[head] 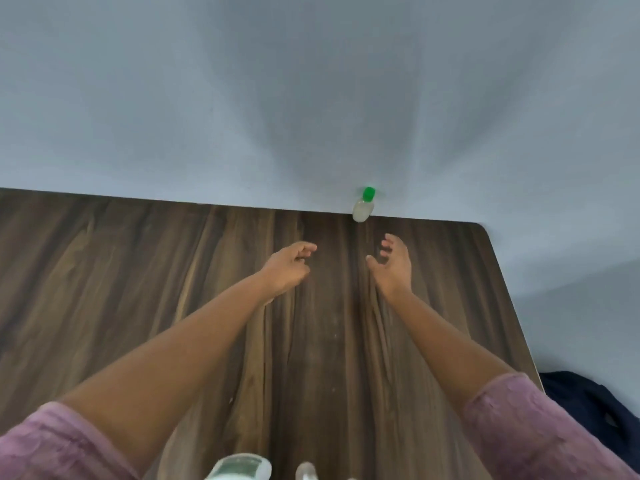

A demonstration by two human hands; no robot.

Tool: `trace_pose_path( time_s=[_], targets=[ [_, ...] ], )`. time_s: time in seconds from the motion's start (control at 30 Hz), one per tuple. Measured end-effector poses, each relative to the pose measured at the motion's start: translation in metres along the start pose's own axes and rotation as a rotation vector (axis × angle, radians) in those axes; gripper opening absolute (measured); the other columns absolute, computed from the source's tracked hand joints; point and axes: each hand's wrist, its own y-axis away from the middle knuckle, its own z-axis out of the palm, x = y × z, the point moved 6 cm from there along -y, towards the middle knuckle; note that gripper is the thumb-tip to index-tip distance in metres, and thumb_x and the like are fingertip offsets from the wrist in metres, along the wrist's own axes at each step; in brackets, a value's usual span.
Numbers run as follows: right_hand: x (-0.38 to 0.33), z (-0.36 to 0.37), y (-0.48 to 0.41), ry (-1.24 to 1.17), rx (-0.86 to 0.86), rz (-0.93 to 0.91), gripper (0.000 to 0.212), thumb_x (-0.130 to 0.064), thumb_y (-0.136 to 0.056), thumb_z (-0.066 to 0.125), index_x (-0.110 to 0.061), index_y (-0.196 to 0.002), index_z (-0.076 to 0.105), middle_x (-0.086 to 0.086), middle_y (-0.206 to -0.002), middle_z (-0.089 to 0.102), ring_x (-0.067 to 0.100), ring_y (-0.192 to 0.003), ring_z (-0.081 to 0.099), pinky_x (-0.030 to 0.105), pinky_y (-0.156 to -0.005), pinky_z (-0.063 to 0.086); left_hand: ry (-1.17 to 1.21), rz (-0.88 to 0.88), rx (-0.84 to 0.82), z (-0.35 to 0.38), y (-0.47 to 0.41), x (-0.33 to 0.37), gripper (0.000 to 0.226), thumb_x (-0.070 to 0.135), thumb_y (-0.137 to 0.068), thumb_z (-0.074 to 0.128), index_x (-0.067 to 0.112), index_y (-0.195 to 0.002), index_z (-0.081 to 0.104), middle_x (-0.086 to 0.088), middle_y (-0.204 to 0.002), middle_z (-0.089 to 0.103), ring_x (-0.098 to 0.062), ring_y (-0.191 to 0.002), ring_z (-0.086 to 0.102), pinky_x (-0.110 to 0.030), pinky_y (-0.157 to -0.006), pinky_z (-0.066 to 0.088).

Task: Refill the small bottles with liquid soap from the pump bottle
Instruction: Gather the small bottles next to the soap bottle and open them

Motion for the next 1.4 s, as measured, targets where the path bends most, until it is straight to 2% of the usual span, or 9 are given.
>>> trace_pose_path(
  time_s=[0.13,0.27,0.53,0.7,0.8,1.0,1.13,1.27,1.4],
  targets=[
    [-0.019,0.027,-0.062,-0.005,0.067,-0.015,0.062,-0.012,-0.084,0.071,-0.004,-0.137,0.039,0.012,-0.133,0.045,0.023,-0.117,0.051,0.027,-0.096,0.041,0.047,0.030,0.017,0.002,-0.055,0.021,0.063,-0.007,-0.084,0.047,0.021,-0.140,0.035,0.001,-0.146,0.037,-0.016,-0.135,0.034,-0.028,-0.103,0.035],
    [-0.017,0.045,-0.103,0.025,0.169,0.006,0.064,-0.017,-0.080,0.073,-0.004,-0.133,0.041,0.014,-0.131,0.043,0.028,-0.116,0.048,0.035,-0.098,0.042,0.077,0.055,-0.066,0.016,-0.102,0.038,0.070,-0.008,-0.083,0.047,0.018,-0.144,0.026,0.000,-0.151,0.029,-0.016,-0.139,0.027,-0.034,-0.109,0.033],
    [0.001,0.057,-0.123,0.072,0.254,0.018,0.046,-0.021,-0.083,0.070,-0.005,-0.119,0.045,0.011,-0.122,0.049,0.025,-0.105,0.052,0.026,-0.075,0.037,0.110,0.002,-0.134,0.047,-0.149,0.037,0.073,-0.008,-0.080,0.045,0.019,-0.145,0.024,-0.005,-0.151,0.028,-0.019,-0.141,0.024,-0.032,-0.108,0.031],
    [-0.005,0.052,-0.117,0.206,0.158,-0.100,0.040,-0.016,-0.087,0.065,0.000,-0.121,0.050,0.016,-0.117,0.055,0.030,-0.104,0.053,0.021,-0.070,0.027,0.086,-0.034,-0.130,0.043,-0.135,0.018,0.072,-0.009,-0.081,0.046,0.017,-0.145,0.024,-0.002,-0.151,0.029,-0.017,-0.139,0.027,-0.028,-0.104,0.031],
    [-0.008,0.052,-0.091,0.255,0.049,-0.190,0.035,-0.013,-0.085,0.066,0.000,-0.116,0.056,0.015,-0.114,0.056,0.029,-0.101,0.054,0.021,-0.069,0.027,0.080,-0.041,-0.115,0.039,-0.112,0.010,0.071,-0.010,-0.082,0.047,0.017,-0.144,0.026,-0.001,-0.151,0.029,-0.017,-0.139,0.028,-0.025,-0.101,0.031],
    [0.007,0.043,-0.011,0.271,-0.099,-0.159,0.036,-0.014,-0.084,0.070,-0.002,-0.116,0.058,0.012,-0.113,0.056,0.027,-0.100,0.057,0.027,-0.081,0.040,0.050,-0.082,-0.139,0.054,-0.038,-0.010,0.065,-0.009,-0.085,0.044,0.017,-0.142,0.030,-0.002,-0.149,0.032,-0.016,-0.137,0.031,-0.025,-0.101,0.034],
    [0.026,0.027,0.052,0.280,-0.211,-0.112,0.040,-0.014,-0.084,0.070,-0.005,-0.122,0.058,0.006,-0.110,0.055,0.023,-0.103,0.056,0.026,-0.088,0.042,-0.005,-0.054,-0.219,0.069,0.013,-0.005,0.056,-0.009,-0.086,0.042,0.015,-0.137,0.041,-0.002,-0.142,0.043,-0.017,-0.130,0.041,-0.025,-0.100,0.038],
    [0.055,0.000,0.121,0.206,-0.223,-0.044,0.039,-0.009,-0.081,0.072,-0.007,-0.118,0.061,0.006,-0.105,0.065,0.025,-0.098,0.063,0.040,-0.091,0.049,-0.070,-0.025,-0.320,0.080,0.060,-0.004,0.050,-0.008,-0.088,0.041,0.014,-0.133,0.045,-0.004,-0.140,0.046,-0.018,-0.130,0.041,-0.034,-0.105,0.039],
    [0.082,-0.022,0.187,0.196,-0.212,-0.072,0.029,-0.011,-0.080,0.075,-0.014,-0.106,0.064,-0.003,-0.091,0.067,0.015,-0.082,0.064,0.017,-0.075,0.049,-0.107,-0.012,-0.399,0.078,0.095,-0.017,0.043,-0.005,-0.091,0.040,0.014,-0.129,0.048,-0.005,-0.137,0.049,-0.018,-0.128,0.044,-0.035,-0.108,0.035]
  ],
)
